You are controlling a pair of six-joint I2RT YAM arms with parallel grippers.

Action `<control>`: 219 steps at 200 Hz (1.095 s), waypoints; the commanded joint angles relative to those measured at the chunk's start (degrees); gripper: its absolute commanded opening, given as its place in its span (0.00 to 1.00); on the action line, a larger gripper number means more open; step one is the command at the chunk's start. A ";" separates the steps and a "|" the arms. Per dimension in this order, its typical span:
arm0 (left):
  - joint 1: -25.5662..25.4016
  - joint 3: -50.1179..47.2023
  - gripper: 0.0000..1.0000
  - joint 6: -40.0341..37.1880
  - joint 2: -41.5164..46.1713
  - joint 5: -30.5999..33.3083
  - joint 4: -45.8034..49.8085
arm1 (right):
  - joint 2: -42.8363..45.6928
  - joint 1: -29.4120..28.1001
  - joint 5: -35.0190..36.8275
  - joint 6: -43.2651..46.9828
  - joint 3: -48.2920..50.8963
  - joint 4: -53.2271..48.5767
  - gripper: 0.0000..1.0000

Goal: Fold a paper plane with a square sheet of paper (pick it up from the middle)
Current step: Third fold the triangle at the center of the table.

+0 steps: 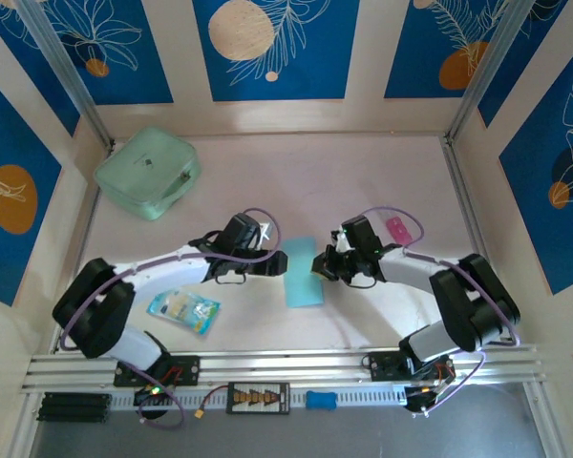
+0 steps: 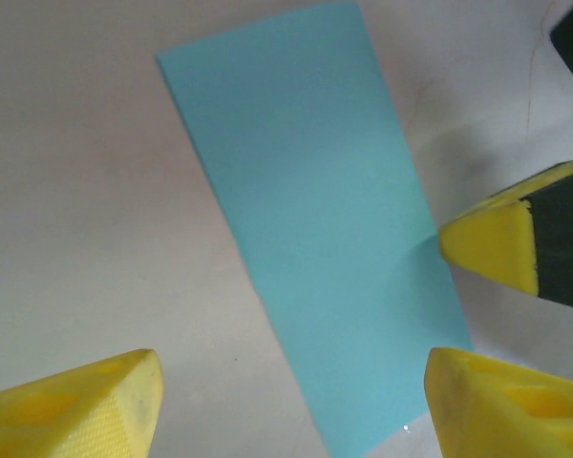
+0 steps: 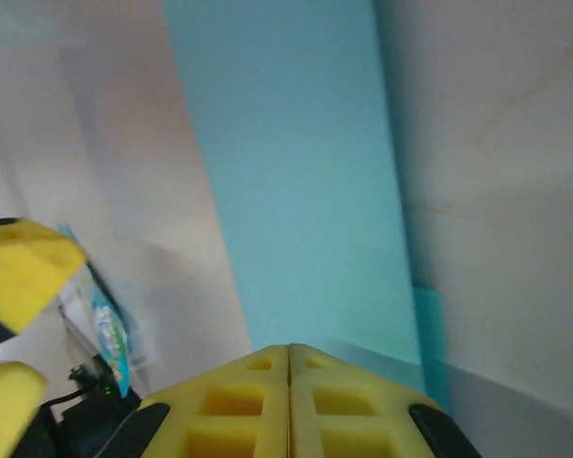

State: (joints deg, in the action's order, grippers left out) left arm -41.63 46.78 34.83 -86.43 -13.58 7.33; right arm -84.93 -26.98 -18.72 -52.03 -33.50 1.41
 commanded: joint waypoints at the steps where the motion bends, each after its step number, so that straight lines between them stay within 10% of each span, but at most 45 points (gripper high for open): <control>1: 0.58 2.24 0.72 2.20 -2.79 -6.31 -2.10 | -3.55 0.19 -5.25 -0.92 0.71 5.22 0.08; 219: 0.58 2.43 0.39 7.88 -13.98 -16.06 -6.16 | -8.11 1.74 -6.35 -4.26 8.97 16.17 0.08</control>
State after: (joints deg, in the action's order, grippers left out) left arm -41.58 48.58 42.04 -99.13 -27.55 2.98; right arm -91.74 -24.88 -26.81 -56.05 -25.67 18.59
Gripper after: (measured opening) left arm 0.414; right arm 0.083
